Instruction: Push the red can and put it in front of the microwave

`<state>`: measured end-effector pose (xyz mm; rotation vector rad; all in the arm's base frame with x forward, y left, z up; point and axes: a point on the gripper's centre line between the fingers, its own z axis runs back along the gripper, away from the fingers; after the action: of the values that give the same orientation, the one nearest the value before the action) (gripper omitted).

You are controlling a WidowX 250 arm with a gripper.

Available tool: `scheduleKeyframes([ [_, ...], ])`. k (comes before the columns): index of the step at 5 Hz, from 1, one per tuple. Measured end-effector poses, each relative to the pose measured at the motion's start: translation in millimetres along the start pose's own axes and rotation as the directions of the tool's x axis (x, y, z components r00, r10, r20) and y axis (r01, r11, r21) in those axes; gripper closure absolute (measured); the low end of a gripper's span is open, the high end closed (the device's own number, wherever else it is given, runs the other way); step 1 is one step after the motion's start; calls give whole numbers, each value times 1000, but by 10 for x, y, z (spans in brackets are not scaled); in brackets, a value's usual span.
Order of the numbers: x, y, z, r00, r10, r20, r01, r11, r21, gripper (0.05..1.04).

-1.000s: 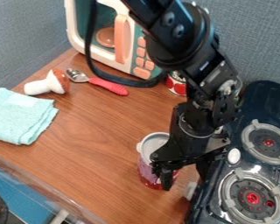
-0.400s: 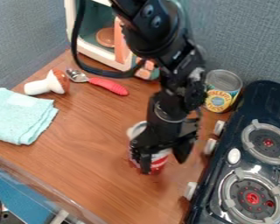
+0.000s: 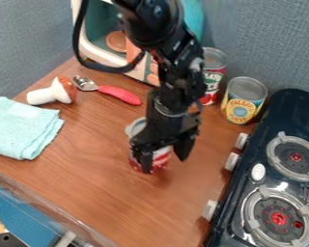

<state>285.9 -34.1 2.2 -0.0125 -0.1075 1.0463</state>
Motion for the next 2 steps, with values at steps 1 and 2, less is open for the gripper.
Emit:
scheduleKeyframes([
  [1,281,-17,-35,998,61,21,-61,998,-4,84],
  [2,509,15,-41,992,122,37,-122,992,-3,84],
])
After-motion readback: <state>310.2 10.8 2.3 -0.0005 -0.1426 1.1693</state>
